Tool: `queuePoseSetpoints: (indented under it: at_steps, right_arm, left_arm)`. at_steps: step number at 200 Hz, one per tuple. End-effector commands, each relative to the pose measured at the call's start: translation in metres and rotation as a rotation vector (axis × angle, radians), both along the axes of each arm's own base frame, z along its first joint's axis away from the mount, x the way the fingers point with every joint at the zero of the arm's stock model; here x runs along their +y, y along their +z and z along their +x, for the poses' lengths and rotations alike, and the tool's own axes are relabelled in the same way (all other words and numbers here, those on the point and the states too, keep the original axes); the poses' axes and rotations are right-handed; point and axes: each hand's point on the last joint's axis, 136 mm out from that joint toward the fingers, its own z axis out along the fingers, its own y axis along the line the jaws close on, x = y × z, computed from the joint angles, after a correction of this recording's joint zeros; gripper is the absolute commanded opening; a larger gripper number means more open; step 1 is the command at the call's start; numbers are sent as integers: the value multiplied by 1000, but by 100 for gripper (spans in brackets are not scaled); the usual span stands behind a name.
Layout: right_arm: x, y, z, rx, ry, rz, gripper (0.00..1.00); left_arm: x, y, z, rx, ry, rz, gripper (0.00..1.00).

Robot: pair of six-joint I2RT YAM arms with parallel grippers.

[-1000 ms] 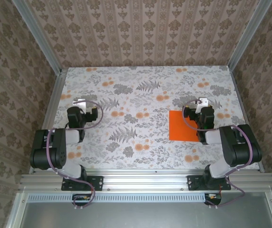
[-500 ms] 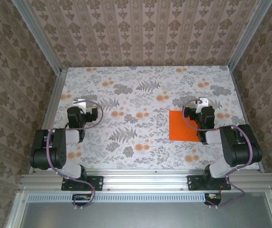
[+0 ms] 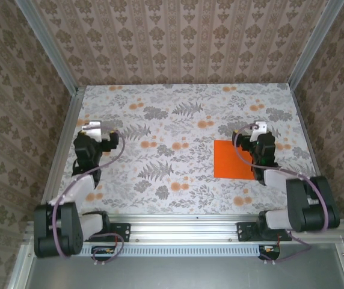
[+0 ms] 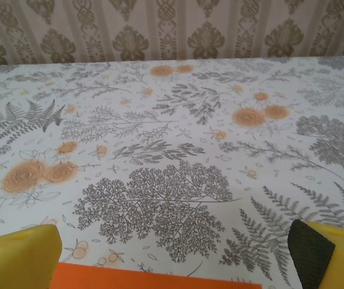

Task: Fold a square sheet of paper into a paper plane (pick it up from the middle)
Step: Move the square sheet of paper to the center of the table.

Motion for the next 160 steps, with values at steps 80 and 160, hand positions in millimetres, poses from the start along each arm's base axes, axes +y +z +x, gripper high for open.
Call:
queuePoseSetpoints:
  at_steps: [80, 160]
  right_arm:
    - [75, 27, -50, 559, 118, 681, 100]
    - [97, -22, -82, 838, 89, 547, 86]
  left_arm:
    - [37, 41, -78, 232, 389, -533, 100]
    - [-48, -14, -83, 501, 68, -721, 100]
